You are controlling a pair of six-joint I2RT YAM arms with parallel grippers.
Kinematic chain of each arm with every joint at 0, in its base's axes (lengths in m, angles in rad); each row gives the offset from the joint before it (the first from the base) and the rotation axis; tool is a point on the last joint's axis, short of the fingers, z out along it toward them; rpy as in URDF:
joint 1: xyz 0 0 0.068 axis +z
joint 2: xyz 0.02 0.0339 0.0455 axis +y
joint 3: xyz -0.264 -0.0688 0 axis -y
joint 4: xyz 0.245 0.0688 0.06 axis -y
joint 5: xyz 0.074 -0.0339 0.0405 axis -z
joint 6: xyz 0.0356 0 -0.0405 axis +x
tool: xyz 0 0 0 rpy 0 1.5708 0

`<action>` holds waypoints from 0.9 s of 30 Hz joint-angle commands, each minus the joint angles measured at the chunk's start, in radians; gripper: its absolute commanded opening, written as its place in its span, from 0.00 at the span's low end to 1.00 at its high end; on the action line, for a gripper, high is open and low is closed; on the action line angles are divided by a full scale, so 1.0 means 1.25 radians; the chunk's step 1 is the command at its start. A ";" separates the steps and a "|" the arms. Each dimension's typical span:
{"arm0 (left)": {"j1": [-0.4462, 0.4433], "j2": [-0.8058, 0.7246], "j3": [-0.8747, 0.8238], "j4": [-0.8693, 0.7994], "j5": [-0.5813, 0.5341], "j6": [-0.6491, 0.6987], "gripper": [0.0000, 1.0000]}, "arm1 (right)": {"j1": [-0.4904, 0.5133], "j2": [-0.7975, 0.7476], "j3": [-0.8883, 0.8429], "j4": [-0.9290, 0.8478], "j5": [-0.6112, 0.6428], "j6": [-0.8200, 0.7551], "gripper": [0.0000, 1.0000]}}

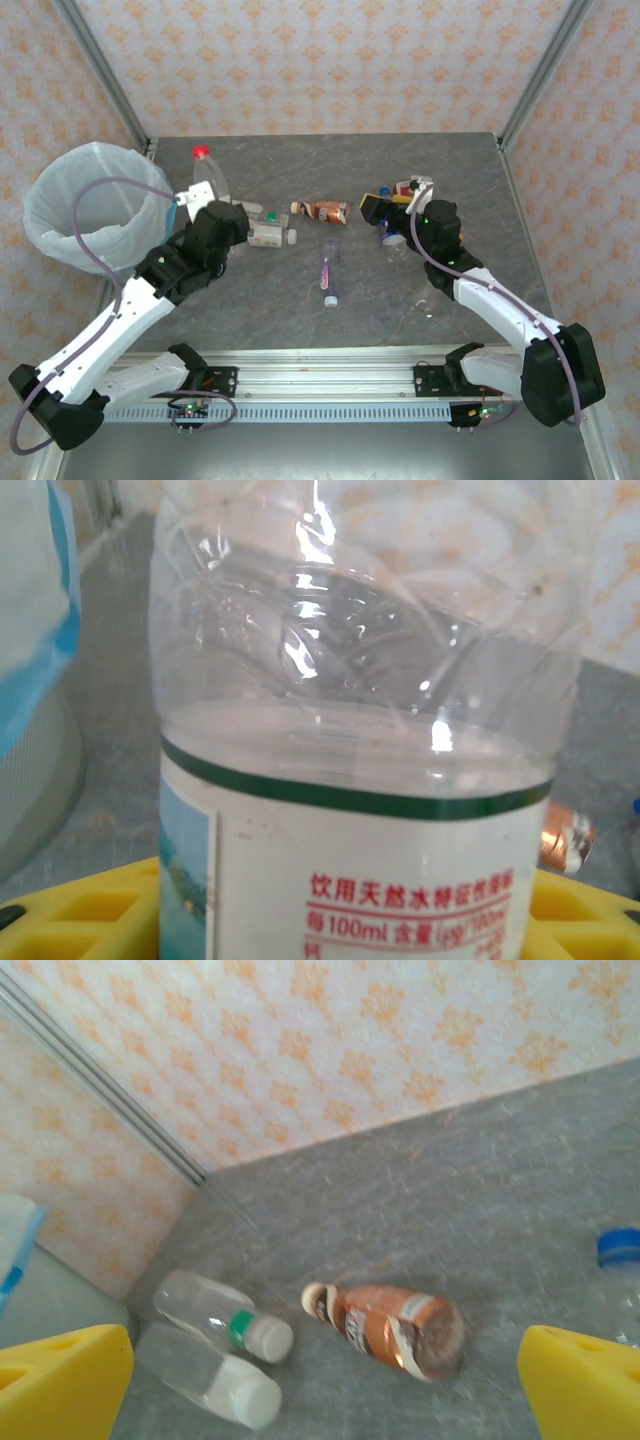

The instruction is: Put the plastic bottles in the bin

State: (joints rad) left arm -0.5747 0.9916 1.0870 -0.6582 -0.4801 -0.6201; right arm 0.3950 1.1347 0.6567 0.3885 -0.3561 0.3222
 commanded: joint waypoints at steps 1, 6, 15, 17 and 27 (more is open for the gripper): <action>0.041 0.039 0.092 0.037 -0.035 0.121 0.60 | 0.011 -0.006 0.057 0.054 -0.008 0.052 0.99; 0.162 0.096 0.189 0.076 -0.083 0.133 0.60 | 0.018 -0.032 0.074 0.048 0.003 0.092 0.99; 0.274 0.135 0.278 0.162 -0.269 0.293 0.59 | 0.019 -0.087 0.087 -0.077 0.002 0.052 0.99; 0.304 0.135 0.277 0.165 -0.306 0.308 0.60 | 0.018 -0.098 0.080 -0.078 0.018 0.049 0.99; 0.562 0.089 0.203 0.143 -0.220 0.218 0.61 | 0.018 -0.097 0.084 -0.072 0.038 0.032 0.99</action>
State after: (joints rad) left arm 0.0711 1.1313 1.3727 -0.4816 -0.7841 -0.3019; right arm 0.4137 1.0225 0.7406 0.2871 -0.3378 0.3775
